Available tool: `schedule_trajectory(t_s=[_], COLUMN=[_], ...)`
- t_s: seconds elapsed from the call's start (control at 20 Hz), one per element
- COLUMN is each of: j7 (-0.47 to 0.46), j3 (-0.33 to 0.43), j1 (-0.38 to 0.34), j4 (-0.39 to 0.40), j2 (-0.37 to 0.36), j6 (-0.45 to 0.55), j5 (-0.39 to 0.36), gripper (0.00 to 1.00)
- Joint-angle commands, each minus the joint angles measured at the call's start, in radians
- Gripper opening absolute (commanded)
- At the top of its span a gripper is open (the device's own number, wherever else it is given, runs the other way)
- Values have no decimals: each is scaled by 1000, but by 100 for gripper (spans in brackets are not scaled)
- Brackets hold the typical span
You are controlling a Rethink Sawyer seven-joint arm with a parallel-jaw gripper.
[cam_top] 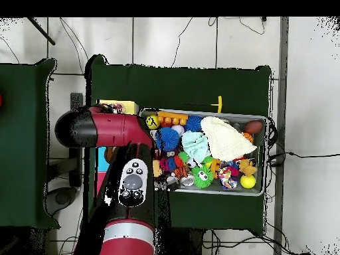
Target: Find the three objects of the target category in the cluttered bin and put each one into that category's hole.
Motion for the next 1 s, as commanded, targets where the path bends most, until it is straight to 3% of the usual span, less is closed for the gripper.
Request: schedule_trajectory(t_s=[0.05,0.55,1.0], j7=[195,124,124], j3=[64,87,80], j1=[-38,-94,-93], j4=[116,96,85], j2=[21,43,40], j6=[24,7,47], j5=[22,-13,-21], gripper=[0,0,0])
